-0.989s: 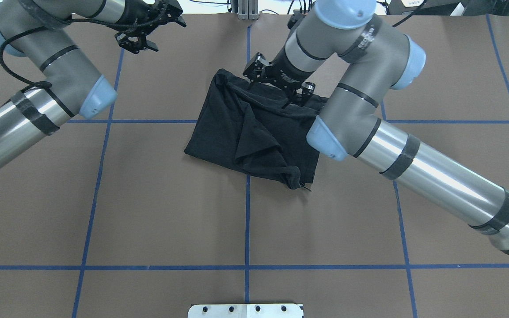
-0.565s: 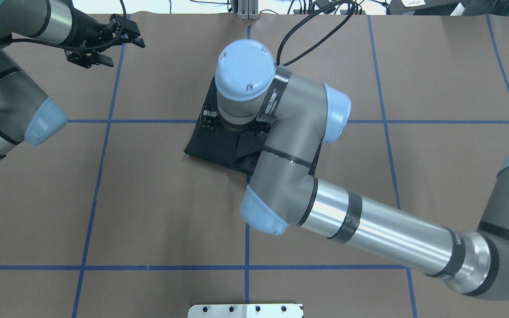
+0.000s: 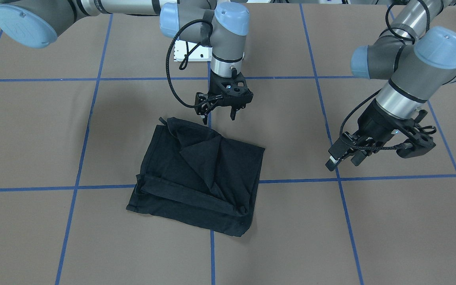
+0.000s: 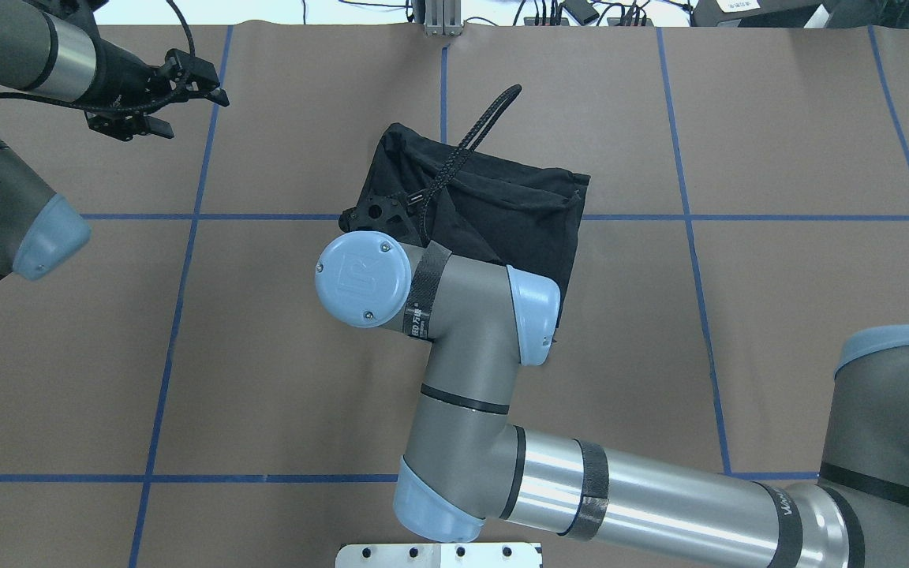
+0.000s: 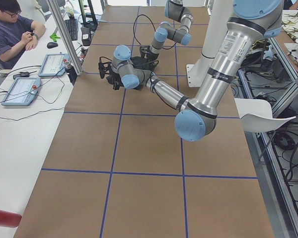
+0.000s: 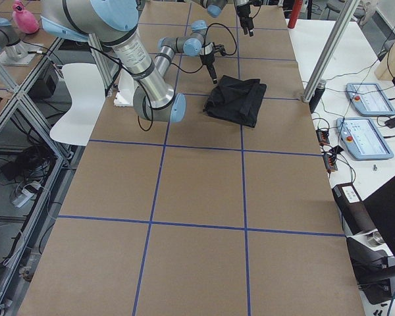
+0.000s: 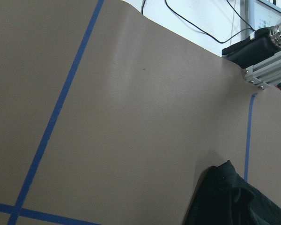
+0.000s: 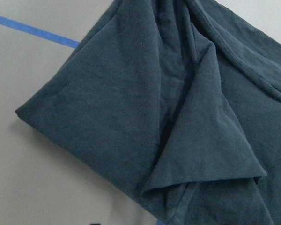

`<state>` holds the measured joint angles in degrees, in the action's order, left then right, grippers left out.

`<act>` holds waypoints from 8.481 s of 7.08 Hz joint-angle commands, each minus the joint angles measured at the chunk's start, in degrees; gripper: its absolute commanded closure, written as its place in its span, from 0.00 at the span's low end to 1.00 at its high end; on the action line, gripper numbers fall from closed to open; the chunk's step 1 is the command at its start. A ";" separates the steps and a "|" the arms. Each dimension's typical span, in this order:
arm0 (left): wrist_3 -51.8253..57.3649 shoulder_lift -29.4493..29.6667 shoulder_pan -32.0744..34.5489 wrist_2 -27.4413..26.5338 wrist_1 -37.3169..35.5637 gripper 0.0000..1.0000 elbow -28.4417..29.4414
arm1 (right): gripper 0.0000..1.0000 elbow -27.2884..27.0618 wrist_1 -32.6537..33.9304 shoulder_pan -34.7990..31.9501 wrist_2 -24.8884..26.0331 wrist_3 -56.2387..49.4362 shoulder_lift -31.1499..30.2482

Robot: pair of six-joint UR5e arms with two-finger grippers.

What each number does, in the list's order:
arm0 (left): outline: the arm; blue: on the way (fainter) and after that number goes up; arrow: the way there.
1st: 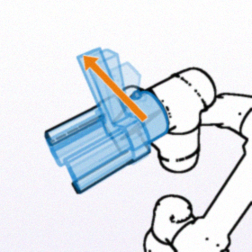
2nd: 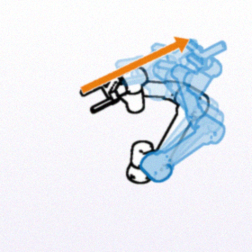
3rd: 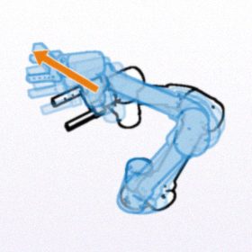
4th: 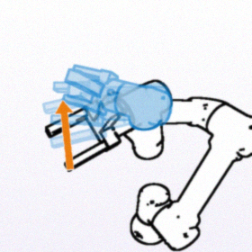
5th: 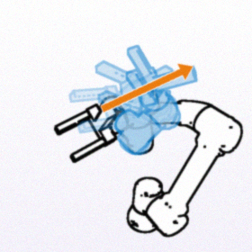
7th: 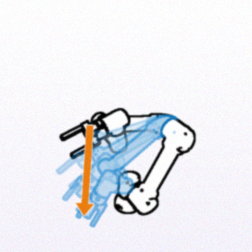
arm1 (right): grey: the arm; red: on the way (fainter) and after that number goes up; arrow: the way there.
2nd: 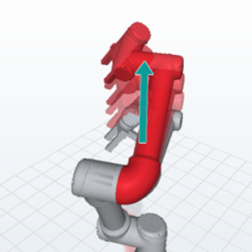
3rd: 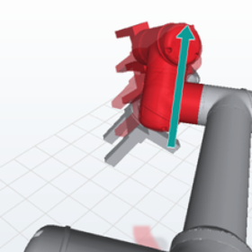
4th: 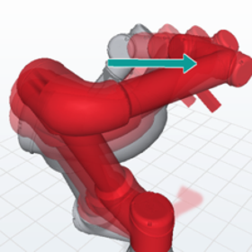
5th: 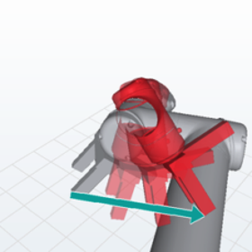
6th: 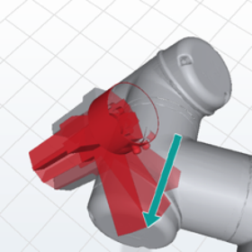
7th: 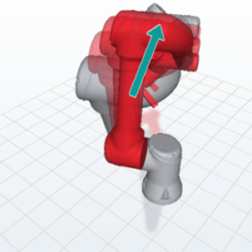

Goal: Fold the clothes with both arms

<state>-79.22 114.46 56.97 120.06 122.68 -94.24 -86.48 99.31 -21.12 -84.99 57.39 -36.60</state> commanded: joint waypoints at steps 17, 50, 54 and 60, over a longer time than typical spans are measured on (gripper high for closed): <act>-0.40 -1.70 -0.46 0.09 0.28 0.00 0.20 | 1.00 9.22 -0.52 1.09 5.18 -7.12 3.90; 6.82 -1.23 -0.37 -0.44 -0.42 0.00 -4.36 | 0.00 8.90 -4.43 -45.56 -35.69 -46.10 -18.67; 42.75 -10.90 10.24 -0.70 -4.47 0.00 -3.49 | 0.00 4.39 -1.31 -54.62 -39.97 -53.88 -27.73; 53.03 -19.52 22.21 0.27 -2.01 0.00 -2.70 | 0.00 4.56 -7.76 -64.30 -48.17 -54.57 -39.49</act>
<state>-26.27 96.82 77.70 120.21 120.00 -96.70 -81.87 95.34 -84.07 -133.01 3.19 -72.74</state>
